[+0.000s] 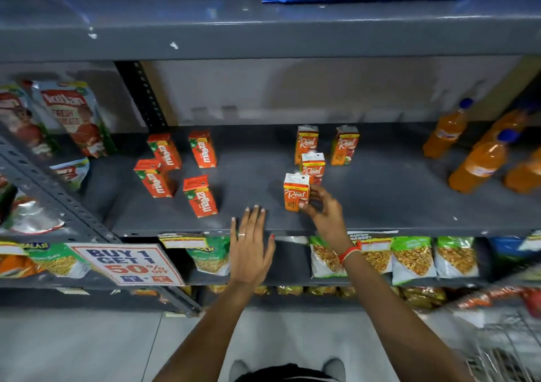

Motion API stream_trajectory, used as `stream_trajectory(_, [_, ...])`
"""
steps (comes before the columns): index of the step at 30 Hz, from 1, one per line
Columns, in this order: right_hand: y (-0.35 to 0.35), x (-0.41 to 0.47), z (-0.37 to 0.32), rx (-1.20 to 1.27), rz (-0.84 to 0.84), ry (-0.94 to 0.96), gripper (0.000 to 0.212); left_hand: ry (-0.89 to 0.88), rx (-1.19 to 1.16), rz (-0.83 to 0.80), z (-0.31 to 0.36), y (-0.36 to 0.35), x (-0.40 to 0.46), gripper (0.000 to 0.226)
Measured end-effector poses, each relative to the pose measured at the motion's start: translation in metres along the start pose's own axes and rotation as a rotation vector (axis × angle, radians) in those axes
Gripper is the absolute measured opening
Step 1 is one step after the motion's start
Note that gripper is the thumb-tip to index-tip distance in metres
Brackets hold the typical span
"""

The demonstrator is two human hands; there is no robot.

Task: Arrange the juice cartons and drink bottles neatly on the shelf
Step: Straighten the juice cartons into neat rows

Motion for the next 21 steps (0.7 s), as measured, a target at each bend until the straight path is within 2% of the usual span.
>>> stream_trajectory(4, [0.045,-0.005,0.005,-0.032,0.138,-0.026,0.042,0.026,0.143,-0.097,0.023,-0.012,0.019,0.057])
stream_trajectory(9, [0.093,0.008,0.009,-0.076,0.241,-0.048,0.039,0.067,0.128,-0.08,0.024,-0.018,0.02,0.056])
stream_trajectory(15, [0.115,0.036,0.01,-0.087,0.167,-0.118,0.046,0.062,0.043,-0.026,0.025,-0.021,0.019,0.057])
stream_trajectory(21, [0.121,0.04,0.016,-0.112,0.073,-0.106,0.045,0.057,0.028,-0.011,0.026,-0.02,0.019,0.057])
Point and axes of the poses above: each hand's wrist, its own x-axis towards the middle knuckle, its own y-axis out of the back of the hand, z = x × y, the point moved 3 cm from there along x, towards the middle knuckle, and after that the axes turned 11 degrees about -z, right-handed, at the moved point
